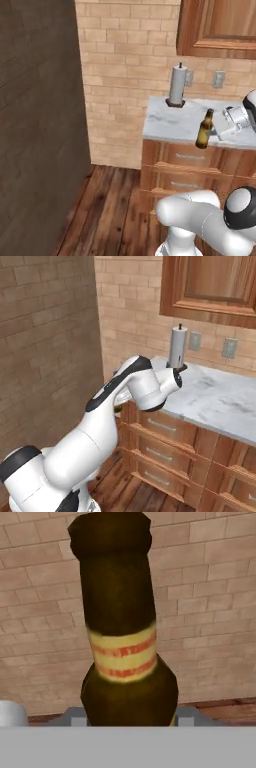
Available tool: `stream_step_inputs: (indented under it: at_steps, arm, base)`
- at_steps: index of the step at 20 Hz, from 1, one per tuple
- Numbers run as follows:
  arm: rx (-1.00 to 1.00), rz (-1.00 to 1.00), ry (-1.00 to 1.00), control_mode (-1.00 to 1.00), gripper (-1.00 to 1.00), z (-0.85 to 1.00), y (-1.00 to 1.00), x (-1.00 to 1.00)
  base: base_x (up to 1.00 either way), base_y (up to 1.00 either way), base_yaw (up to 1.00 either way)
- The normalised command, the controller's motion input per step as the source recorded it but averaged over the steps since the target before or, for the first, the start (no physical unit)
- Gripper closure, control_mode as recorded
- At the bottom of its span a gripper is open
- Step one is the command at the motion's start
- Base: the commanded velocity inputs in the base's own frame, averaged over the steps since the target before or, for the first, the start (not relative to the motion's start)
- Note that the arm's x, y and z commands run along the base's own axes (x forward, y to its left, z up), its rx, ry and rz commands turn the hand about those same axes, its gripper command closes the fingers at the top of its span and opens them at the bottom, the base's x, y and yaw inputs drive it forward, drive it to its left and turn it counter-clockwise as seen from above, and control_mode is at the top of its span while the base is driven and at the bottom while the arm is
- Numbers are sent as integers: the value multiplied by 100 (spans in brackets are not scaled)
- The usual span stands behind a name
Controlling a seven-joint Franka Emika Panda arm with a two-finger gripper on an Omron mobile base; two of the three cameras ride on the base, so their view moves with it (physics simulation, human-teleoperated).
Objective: Place the drinks on the dining counter in a tight cluster.
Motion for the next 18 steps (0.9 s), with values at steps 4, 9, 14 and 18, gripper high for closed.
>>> stream_step_inputs:
  at_steps: [4, 9, 14, 18]
  arm:
    - [0, 0, 0, 100, 100, 0, 0, 0]
    - [0, 0, 0, 100, 100, 0, 0, 0]
    - [0, 0, 0, 100, 100, 0, 0, 0]
    - [0, 0, 0, 100, 100, 0, 0, 0]
  base:
    - [-2, 40, 94]
    - [-43, 6, 91]
    - [-53, 0, 89]
    - [-44, 0, 91]
